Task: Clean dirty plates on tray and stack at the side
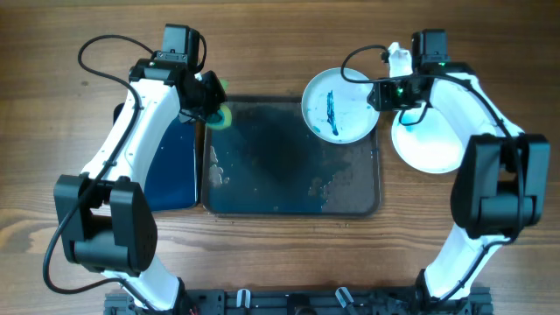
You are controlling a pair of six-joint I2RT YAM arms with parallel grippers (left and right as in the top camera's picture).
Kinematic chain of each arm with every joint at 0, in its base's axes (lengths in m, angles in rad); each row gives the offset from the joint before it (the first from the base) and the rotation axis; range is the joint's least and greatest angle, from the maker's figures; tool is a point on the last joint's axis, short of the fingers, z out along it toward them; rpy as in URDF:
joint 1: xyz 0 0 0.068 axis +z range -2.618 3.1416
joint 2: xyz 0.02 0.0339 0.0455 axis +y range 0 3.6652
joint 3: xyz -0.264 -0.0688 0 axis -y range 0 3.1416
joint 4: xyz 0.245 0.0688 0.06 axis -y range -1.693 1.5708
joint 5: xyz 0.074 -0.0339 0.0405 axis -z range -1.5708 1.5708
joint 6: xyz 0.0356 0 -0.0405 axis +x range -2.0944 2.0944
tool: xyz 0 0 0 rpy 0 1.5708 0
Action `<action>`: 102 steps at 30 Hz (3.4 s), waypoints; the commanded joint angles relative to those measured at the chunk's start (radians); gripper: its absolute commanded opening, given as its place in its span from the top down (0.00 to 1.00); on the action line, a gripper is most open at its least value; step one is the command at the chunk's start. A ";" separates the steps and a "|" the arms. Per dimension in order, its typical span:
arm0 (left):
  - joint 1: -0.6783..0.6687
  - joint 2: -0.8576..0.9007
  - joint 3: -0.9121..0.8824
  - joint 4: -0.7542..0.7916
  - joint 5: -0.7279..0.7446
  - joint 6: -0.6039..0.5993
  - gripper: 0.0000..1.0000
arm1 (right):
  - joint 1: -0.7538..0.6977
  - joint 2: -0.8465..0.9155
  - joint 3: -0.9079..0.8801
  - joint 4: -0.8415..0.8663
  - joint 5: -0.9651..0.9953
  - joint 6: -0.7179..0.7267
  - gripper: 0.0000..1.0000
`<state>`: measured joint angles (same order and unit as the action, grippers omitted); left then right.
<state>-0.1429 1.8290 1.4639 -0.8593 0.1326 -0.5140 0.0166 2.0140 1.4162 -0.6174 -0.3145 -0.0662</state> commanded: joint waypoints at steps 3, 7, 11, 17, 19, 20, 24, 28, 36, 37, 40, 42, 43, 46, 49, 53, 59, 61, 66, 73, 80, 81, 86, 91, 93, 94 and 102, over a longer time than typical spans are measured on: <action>0.001 0.005 0.024 0.003 0.005 0.009 0.96 | 0.005 0.060 0.002 0.028 -0.023 -0.039 0.77; 0.001 0.005 0.024 0.002 0.004 0.009 0.96 | 0.005 0.066 -0.003 0.038 -0.023 -0.038 0.82; 0.001 0.005 0.024 0.003 0.004 0.009 0.96 | 0.006 0.066 -0.003 0.036 -0.024 -0.035 0.96; 0.001 0.005 0.024 -0.031 0.000 0.012 0.96 | 0.050 -0.040 -0.002 -0.071 -0.027 0.171 0.96; 0.001 0.005 0.024 -0.031 -0.003 0.012 0.96 | 0.095 -0.093 -0.002 -0.106 -0.018 0.246 0.96; 0.001 0.005 0.024 -0.031 -0.003 0.012 0.96 | 0.119 -0.112 -0.002 -0.127 -0.016 0.291 0.96; 0.001 0.005 0.024 -0.031 -0.003 0.012 0.96 | 0.253 -0.132 -0.003 -0.227 0.072 0.407 0.96; 0.001 0.005 0.024 -0.034 -0.002 0.012 0.96 | 0.387 -0.121 -0.026 -0.293 0.173 0.591 0.96; 0.001 0.005 0.023 -0.035 -0.002 0.012 0.96 | 0.473 -0.111 -0.057 -0.220 0.206 0.621 0.83; 0.001 0.005 0.022 -0.035 -0.002 0.012 0.96 | 0.473 -0.098 -0.057 -0.211 0.175 0.607 0.77; -0.006 0.005 0.021 -0.036 -0.002 0.013 0.96 | 0.473 -0.072 -0.057 -0.218 0.135 0.601 0.64; -0.018 0.005 0.021 -0.036 -0.002 0.013 0.96 | 0.473 -0.064 -0.057 -0.232 0.129 0.628 0.61; -0.025 0.005 0.021 -0.036 -0.002 0.022 0.96 | 0.473 -0.060 -0.057 -0.244 0.130 0.649 0.60; -0.069 0.005 0.021 -0.035 0.000 0.102 0.96 | 0.473 -0.032 -0.057 -0.260 0.133 0.689 0.60; -0.109 0.006 0.021 -0.023 -0.003 0.151 0.96 | 0.473 0.012 -0.057 -0.233 0.103 0.703 0.61; -0.133 0.006 0.019 -0.019 -0.010 0.170 0.96 | 0.473 0.034 -0.057 -0.179 0.040 0.704 0.83; -0.170 0.006 -0.093 0.041 -0.010 0.169 0.96 | 0.473 0.041 -0.057 -0.157 0.027 0.706 0.96; -0.179 0.006 -0.153 0.085 -0.010 0.156 0.96 | 0.473 0.042 -0.057 -0.155 0.027 0.705 0.96; -0.208 0.006 -0.316 0.217 -0.010 0.136 0.96 | 0.473 0.042 -0.057 -0.153 0.024 0.705 0.96; -0.291 0.006 -0.446 0.357 0.031 0.185 0.96 | 0.473 0.042 -0.057 -0.143 0.014 0.698 0.96; -0.343 0.005 -0.430 0.371 0.213 0.426 0.96 | 0.473 0.042 -0.057 -0.143 0.005 0.694 0.96; -0.343 0.005 -0.428 0.370 0.223 0.433 0.96 | 0.473 0.042 -0.057 -0.143 0.005 0.694 0.96; -0.326 0.005 -0.426 0.420 -0.058 0.232 0.96 | 0.473 0.042 -0.057 -0.143 0.005 0.694 0.95; -0.300 0.006 -0.427 0.562 -0.412 -0.027 0.96 | 0.473 0.042 -0.057 -0.143 0.005 0.690 0.96; -0.293 0.006 -0.427 0.602 -0.430 -0.034 0.96 | 0.473 0.042 -0.057 -0.143 0.005 0.690 0.96; -0.293 0.006 -0.427 0.602 -0.430 -0.034 0.96 | 0.473 0.042 -0.057 -0.143 0.005 0.690 0.96; -0.294 0.015 -0.430 0.388 0.193 0.352 0.96 | 0.473 0.042 -0.057 -0.141 -0.002 0.671 0.96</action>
<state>-0.4400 1.8214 1.0439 -0.4232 -0.0803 -0.3992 0.4881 2.0388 1.3617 -0.7616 -0.3031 0.6224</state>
